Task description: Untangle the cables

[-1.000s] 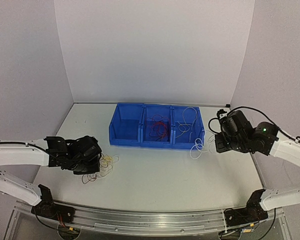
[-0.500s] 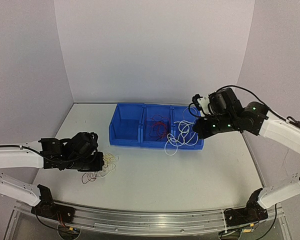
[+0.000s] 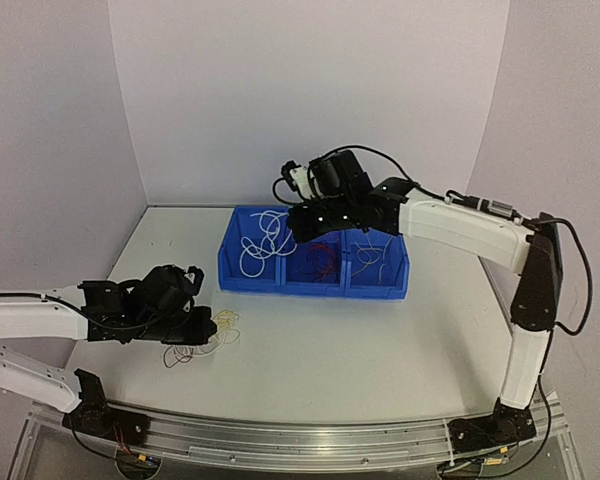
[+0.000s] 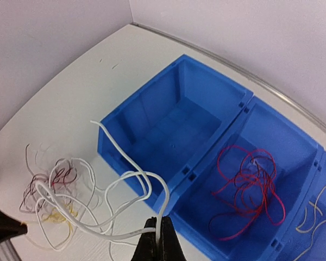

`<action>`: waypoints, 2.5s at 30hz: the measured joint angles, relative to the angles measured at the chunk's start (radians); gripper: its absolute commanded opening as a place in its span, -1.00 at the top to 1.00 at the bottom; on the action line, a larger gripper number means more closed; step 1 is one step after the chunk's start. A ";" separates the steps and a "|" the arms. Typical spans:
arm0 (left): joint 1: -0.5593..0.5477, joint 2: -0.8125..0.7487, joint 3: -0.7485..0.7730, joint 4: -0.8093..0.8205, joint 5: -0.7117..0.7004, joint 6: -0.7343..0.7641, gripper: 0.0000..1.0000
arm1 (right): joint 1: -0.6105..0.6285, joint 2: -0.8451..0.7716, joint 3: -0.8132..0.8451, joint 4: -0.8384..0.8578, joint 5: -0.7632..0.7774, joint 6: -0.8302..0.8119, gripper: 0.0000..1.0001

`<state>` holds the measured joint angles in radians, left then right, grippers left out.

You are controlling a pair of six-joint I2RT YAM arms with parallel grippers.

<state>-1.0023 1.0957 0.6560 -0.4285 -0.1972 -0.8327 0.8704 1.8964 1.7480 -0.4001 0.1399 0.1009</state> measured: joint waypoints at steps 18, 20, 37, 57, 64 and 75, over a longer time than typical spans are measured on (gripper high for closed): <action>0.000 -0.001 -0.025 0.091 0.048 0.030 1.00 | 0.000 0.439 0.435 0.091 0.063 -0.134 -0.18; 0.000 -0.001 -0.025 0.098 0.051 0.034 1.00 | 0.003 0.416 0.398 0.097 0.040 -0.143 -0.44; 0.000 0.060 -0.022 0.205 0.145 0.094 1.00 | 0.036 -0.195 -0.307 0.114 -0.252 -0.211 -0.55; 0.000 0.169 -0.014 0.520 0.726 0.330 1.00 | 0.090 -0.311 -0.576 0.168 -0.642 -0.395 -0.52; 0.000 0.168 -0.003 0.541 0.793 0.372 1.00 | 0.090 -0.259 -0.576 0.156 -0.705 -0.407 -0.30; 0.000 0.156 0.000 0.527 0.734 0.383 -0.84 | 0.090 -0.220 -0.568 0.080 -0.726 -0.362 1.00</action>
<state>-1.0024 1.2520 0.6556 0.0983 0.5370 -0.4499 0.9604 1.6764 1.1798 -0.3197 -0.5864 -0.2607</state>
